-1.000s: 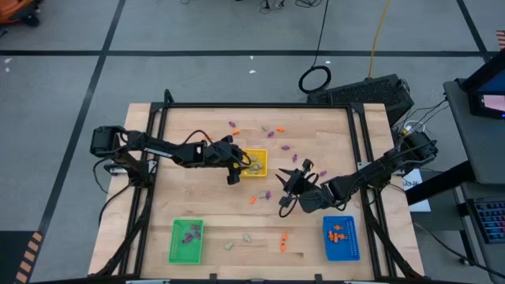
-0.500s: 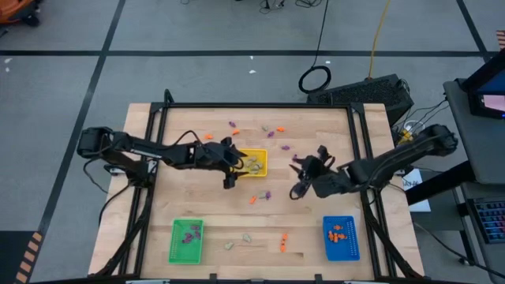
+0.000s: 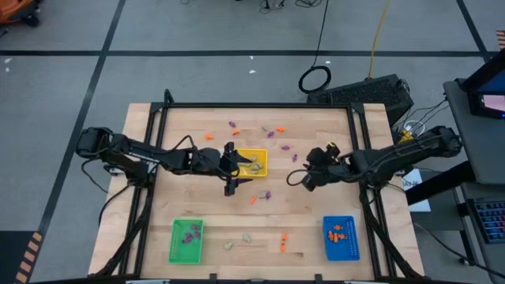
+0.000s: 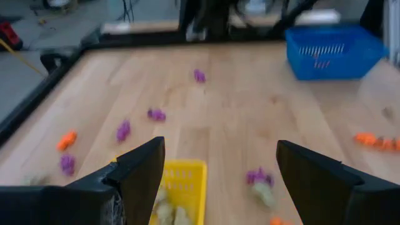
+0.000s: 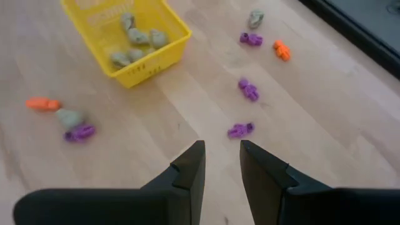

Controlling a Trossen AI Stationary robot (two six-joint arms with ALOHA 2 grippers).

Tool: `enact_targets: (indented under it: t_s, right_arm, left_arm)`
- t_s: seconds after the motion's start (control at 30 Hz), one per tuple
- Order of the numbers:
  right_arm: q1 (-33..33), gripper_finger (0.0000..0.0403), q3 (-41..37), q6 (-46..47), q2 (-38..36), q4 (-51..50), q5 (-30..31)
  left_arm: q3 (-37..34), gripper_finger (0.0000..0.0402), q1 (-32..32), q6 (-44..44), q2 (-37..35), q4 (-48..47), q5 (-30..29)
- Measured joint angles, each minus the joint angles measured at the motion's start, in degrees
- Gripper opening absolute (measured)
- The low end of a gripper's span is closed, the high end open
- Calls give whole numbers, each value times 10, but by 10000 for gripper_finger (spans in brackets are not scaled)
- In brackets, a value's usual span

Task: Sort Halloween decoration
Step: Put the orange skeleton toy in the blue basket

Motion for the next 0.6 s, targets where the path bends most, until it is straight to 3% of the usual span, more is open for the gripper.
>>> enact_targets:
  t_s: [0.13, 0.23, 0.6]
  right_arm:
    - [-49, 90, 0, -40, 17, 22, -2]
    - [-108, 99, 0, -97, 26, 41, -48]
    - [-317, 146, 1, -324, 89, 228, -207]
  left_arm:
    - [0, 302, 0, 2, -2, 26, 0]
    - [0, 282, -2, 3, -8, 28, 2]
    - [0, 156, 0, 13, -10, 31, 3]
